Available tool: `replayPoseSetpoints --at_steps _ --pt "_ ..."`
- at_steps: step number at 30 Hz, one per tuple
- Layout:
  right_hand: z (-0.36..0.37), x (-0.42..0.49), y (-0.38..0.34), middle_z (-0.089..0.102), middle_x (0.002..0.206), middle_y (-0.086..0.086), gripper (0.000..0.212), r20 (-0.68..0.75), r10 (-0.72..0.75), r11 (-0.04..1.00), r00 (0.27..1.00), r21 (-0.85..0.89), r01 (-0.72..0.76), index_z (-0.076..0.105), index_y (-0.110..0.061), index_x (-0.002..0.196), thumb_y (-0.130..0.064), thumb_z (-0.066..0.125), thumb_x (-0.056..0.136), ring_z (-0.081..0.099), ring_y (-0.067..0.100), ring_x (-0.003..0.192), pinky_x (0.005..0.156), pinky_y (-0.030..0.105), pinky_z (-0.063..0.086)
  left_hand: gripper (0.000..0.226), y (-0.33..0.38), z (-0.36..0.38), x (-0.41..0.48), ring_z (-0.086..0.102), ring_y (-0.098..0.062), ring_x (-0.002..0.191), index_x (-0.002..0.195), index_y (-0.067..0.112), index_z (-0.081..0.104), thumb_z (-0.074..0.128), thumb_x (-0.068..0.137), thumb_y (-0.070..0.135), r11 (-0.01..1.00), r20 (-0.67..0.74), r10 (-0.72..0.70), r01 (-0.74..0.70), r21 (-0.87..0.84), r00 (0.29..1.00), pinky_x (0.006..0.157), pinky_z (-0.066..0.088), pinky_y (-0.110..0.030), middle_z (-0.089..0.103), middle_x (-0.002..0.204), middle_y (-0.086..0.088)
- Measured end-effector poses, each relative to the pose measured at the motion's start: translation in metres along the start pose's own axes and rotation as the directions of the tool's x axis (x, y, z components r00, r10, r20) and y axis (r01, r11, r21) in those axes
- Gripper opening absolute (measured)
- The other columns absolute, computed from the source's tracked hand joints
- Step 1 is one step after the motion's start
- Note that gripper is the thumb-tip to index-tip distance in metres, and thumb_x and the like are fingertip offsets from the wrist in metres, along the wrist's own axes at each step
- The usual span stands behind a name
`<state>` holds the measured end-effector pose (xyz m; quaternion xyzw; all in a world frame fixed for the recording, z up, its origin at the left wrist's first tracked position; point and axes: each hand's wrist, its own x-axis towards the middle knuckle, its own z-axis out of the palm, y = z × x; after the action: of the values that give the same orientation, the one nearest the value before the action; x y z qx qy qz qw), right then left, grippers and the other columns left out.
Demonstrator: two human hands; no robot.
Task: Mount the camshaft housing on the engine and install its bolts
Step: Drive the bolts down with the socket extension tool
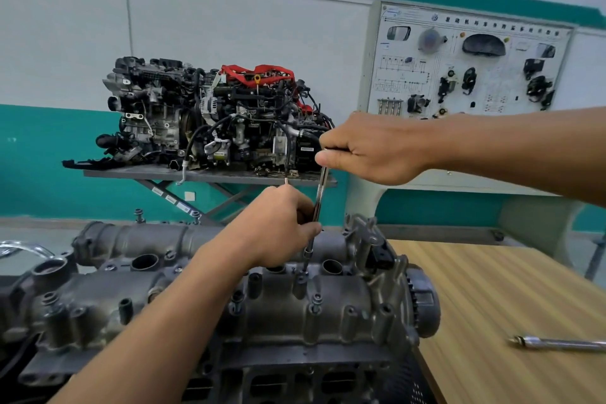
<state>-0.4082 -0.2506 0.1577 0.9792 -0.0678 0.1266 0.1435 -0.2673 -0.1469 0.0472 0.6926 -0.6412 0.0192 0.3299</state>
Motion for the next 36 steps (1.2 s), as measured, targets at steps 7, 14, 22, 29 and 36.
replayPoseSetpoints --at_steps 7,14,22,29,36 --pt "0.010 0.004 -0.013 0.037 0.054 0.001 0.047 -0.066 0.159 0.987 0.985 0.018 -0.159 0.036 -0.013 0.059 -0.026 0.037 0.105 0.030 0.014 0.049 0.047 0.024 0.028 0.025 0.011 0.002 0.005 0.065 -0.018 0.056 0.075 0.013 0.076 0.076 0.086 0.035 0.996 -0.237 0.011 -0.031 -0.079 0.971 0.058 0.056 -0.036 0.070 0.061 0.000" --pt "0.009 0.015 -0.018 0.045 0.062 -0.001 0.041 -0.065 0.309 0.948 0.949 -0.054 -0.312 0.043 -0.018 0.060 -0.030 0.045 0.099 0.039 0.013 0.054 0.049 0.018 0.032 0.023 0.009 -0.007 0.013 0.064 -0.005 0.054 0.072 0.008 0.074 0.071 0.090 0.023 0.999 -0.118 0.029 -0.034 -0.043 0.993 0.062 0.056 -0.028 0.071 0.063 0.005" --pt "-0.019 -0.008 -0.006 0.041 0.066 -0.014 0.031 0.080 -0.065 0.952 0.995 -0.294 0.086 0.033 -0.034 0.075 -0.054 0.027 0.098 0.039 0.001 0.058 0.052 0.020 0.021 0.012 0.008 -0.030 0.028 0.075 -0.026 0.081 0.093 -0.001 0.074 0.068 0.093 0.009 0.983 0.237 0.110 -0.070 -0.170 0.965 0.079 0.061 -0.042 0.078 0.085 -0.009" --pt "-0.010 0.005 -0.007 0.052 0.072 -0.006 0.027 0.104 -0.075 0.988 0.992 -0.124 0.088 0.047 -0.020 0.089 -0.039 0.036 0.104 0.047 0.006 0.062 0.056 0.014 0.034 0.017 0.002 -0.041 0.030 0.073 -0.026 0.101 0.111 0.000 0.065 0.057 0.097 -0.002 0.957 0.432 0.117 0.015 -0.290 0.894 0.089 0.059 -0.038 0.076 0.104 -0.014" --pt "0.002 0.012 -0.014 0.040 0.056 0.003 0.048 -0.009 0.121 0.990 0.993 -0.066 -0.121 0.042 -0.010 0.060 -0.031 0.039 0.104 0.033 0.018 0.051 0.050 0.028 0.029 0.018 -0.002 -0.020 0.024 0.075 -0.028 0.072 0.089 0.009 0.073 0.078 0.085 0.026 0.975 0.113 0.074 -0.048 -0.216 0.991 0.070 0.061 -0.047 0.077 0.076 -0.010"
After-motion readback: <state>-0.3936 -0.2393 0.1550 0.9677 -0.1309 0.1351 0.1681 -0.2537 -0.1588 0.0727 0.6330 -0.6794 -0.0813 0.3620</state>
